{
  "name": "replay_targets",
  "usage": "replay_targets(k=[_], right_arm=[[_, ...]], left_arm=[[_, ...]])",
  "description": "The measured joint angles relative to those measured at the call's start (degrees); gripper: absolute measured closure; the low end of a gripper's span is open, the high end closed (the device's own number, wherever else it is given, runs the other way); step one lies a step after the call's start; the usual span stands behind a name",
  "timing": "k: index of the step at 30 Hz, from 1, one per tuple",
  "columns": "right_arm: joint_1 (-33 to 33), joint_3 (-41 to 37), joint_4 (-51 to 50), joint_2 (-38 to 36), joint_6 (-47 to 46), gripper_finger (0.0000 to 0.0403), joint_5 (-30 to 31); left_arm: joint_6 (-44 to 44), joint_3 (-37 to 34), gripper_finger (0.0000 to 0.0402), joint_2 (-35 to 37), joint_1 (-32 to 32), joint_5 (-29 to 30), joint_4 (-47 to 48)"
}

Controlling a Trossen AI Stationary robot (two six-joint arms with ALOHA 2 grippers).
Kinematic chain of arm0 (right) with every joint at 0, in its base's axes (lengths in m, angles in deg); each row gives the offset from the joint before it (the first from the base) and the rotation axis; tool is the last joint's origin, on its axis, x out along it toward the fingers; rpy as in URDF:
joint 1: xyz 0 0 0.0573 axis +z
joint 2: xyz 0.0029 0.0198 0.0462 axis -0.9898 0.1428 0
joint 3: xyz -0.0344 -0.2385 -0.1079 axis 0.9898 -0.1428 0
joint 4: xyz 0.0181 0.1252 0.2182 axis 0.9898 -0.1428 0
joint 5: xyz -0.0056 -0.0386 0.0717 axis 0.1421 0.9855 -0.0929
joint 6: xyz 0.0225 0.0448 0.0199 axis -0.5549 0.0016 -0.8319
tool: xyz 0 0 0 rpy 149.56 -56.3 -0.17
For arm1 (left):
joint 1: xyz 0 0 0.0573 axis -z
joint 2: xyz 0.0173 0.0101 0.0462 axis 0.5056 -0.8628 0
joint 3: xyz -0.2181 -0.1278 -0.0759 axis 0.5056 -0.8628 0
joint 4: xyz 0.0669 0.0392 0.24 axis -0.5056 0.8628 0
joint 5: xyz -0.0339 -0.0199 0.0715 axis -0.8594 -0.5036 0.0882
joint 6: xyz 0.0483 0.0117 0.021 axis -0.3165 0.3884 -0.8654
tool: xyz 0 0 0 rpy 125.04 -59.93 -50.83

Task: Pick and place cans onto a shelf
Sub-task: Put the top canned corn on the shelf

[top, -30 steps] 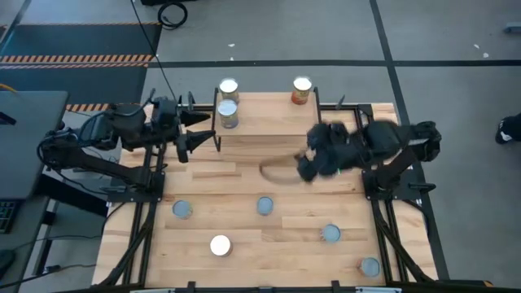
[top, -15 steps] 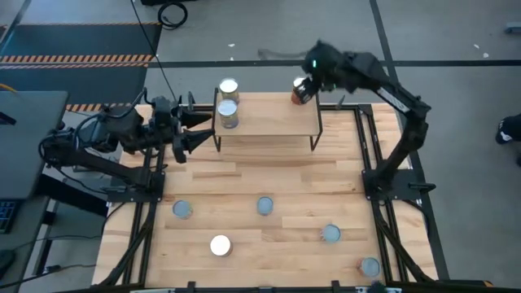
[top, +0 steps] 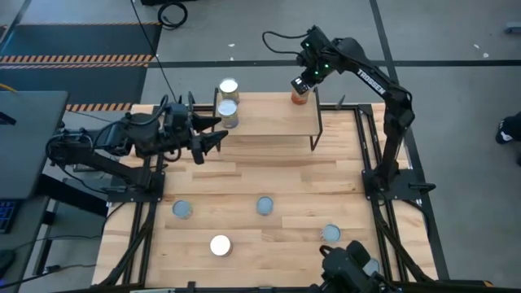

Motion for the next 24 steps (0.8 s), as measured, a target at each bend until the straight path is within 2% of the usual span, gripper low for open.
replay_targets(k=[7, 24], right_arm=[[-0.13, -0.02, 3.30, 1.74, -0.39, 0.0399, -0.79], [-0.12, -0.02, -1.36, 0.69, -2.01, 0.0400, 2.47]], left_arm=[[-1.81, 0.00, 0.0104, 0.09, -0.04, 1.88, 0.04], [-2.96, 0.00, 0.0104, 0.09, -0.04, 1.84, 0.06]])
